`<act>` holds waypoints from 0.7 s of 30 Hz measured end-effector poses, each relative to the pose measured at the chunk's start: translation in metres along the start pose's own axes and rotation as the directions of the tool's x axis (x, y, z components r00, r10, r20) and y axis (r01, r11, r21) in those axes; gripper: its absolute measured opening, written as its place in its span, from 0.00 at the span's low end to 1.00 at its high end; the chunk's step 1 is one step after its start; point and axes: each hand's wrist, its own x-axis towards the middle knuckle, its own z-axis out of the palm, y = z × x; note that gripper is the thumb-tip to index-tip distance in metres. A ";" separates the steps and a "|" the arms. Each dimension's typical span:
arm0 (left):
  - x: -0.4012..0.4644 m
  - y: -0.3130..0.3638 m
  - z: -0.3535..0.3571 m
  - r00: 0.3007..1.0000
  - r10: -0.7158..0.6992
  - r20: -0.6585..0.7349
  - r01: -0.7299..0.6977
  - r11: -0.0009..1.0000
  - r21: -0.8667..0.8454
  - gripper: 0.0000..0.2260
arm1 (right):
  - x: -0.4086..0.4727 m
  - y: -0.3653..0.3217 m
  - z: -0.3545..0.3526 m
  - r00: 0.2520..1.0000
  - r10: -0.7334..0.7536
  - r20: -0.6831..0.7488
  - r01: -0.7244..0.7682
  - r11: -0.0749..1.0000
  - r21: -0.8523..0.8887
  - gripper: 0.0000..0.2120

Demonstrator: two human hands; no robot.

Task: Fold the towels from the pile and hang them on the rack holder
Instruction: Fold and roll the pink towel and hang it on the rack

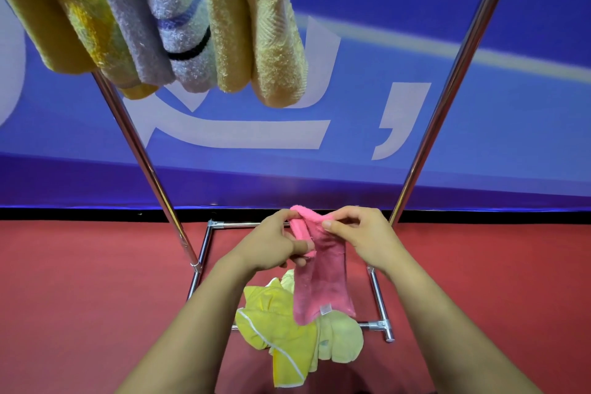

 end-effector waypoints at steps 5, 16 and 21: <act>-0.001 0.001 -0.003 0.999 -0.041 -0.003 0.040 0.993 -0.114 0.22 | -0.003 0.000 0.014 0.986 0.010 0.165 -0.023 0.997 0.077 0.08; -0.005 0.003 -0.010 0.999 -0.050 0.009 0.051 0.993 -0.106 0.22 | -0.005 -0.007 0.012 0.984 -0.064 0.167 0.071 0.997 -0.031 0.08; -0.006 0.003 -0.011 0.999 -0.047 0.019 0.049 0.994 -0.095 0.25 | -0.006 -0.007 0.011 0.981 -0.063 0.185 0.078 0.994 -0.077 0.05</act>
